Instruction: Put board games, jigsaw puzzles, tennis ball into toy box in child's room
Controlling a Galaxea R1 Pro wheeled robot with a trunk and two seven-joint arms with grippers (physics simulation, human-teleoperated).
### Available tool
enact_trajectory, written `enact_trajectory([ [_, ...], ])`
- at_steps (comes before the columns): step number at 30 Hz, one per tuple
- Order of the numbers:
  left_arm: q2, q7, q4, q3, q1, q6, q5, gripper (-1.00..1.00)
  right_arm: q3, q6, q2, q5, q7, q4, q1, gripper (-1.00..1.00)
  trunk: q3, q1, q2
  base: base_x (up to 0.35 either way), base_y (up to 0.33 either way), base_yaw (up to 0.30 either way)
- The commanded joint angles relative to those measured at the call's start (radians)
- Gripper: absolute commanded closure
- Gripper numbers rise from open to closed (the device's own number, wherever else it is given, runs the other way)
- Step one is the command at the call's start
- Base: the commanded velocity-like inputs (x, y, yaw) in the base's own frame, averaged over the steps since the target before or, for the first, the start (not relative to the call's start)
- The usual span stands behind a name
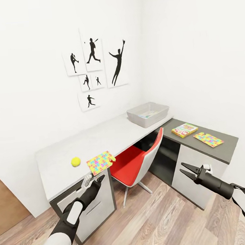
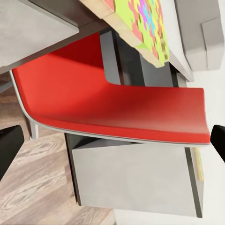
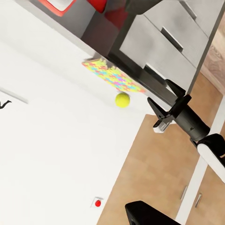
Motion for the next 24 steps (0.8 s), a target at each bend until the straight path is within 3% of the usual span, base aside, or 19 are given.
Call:
enact_trajectory([
  [1, -0.001, -0.003, 0.000, 0.006, -0.001, 0.010, 0.006, -1.00, 0.000, 0.006, 0.000, -0.004, 0.000, 0.000, -0.001, -1.00, -0.001, 0.000, -0.001, 0.000, 0.000, 0.000],
  [9, -0.001, -0.004, 0.000, 0.006, -0.001, 0.013, 0.005, -1.00, 0.000, 0.006, 0.000, -0.004, 0.000, 0.000, -0.001, -1.00, -0.001, 0.000, -0.001, 0.007, 0.000, 0.000],
  [24, 0.000, -0.004, 0.000, 0.007, -0.001, 0.010, 0.007, -1.00, 0.000, 0.006, 0.001, -0.004, 0.000, 0.000, -0.001, -1.00, -0.001, 0.000, -0.001, 0.107, 0.000, 0.000],
])
